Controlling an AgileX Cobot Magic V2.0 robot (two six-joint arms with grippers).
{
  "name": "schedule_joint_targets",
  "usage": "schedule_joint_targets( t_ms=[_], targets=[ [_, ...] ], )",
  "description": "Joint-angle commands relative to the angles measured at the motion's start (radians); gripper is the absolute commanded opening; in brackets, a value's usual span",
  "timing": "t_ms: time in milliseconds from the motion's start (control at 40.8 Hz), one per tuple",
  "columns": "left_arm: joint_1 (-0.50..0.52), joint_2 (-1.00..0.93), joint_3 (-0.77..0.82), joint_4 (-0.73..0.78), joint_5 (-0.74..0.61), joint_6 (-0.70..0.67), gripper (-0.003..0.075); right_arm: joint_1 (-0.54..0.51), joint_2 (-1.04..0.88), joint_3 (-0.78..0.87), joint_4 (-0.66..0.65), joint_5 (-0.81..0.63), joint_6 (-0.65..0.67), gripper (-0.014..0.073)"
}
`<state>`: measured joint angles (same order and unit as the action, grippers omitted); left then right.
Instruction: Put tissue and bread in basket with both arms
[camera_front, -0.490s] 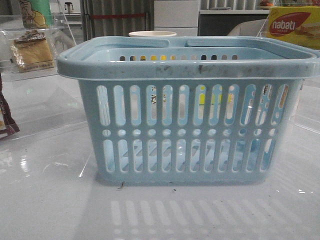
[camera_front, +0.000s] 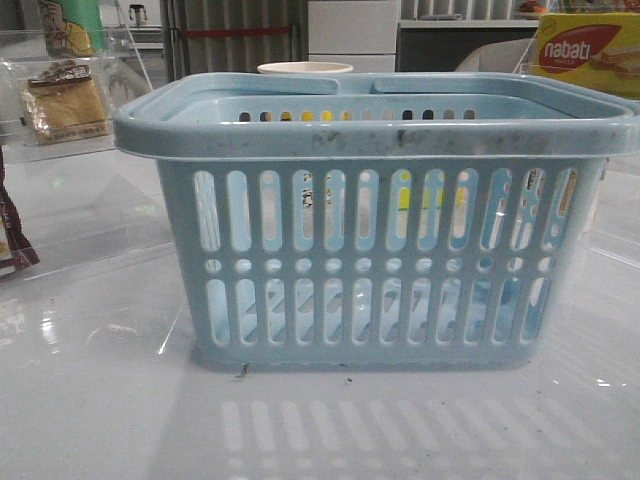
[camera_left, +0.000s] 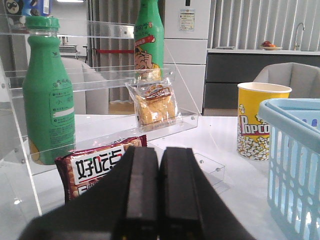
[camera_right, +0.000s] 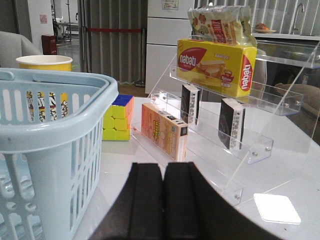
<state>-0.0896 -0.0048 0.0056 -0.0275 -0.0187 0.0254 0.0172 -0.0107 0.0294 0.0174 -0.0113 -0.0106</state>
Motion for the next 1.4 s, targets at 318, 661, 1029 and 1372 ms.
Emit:
schedule_joint_targets(
  t_ms=[318,661,1029,1372],
  targets=[
    [-0.006,-0.017,0.004,-0.008,-0.172,-0.003,0.0092,-0.006,-0.019,-0.010,0.003,-0.147,0.000,0.0056],
    [-0.007,0.030,-0.268,0.075,0.003,-0.003,0.0092,-0.006,0.041,-0.325,0.014,0.102,0.000,0.0056],
    [-0.007,0.329,-0.648,-0.011,0.301,-0.003,0.0092,-0.006,0.361,-0.656,0.014,0.406,0.000,0.0056],
    [-0.007,0.559,-0.668,-0.011,0.400,-0.003,0.0092,-0.006,0.593,-0.674,0.014,0.523,0.000,0.0056]
  ],
)
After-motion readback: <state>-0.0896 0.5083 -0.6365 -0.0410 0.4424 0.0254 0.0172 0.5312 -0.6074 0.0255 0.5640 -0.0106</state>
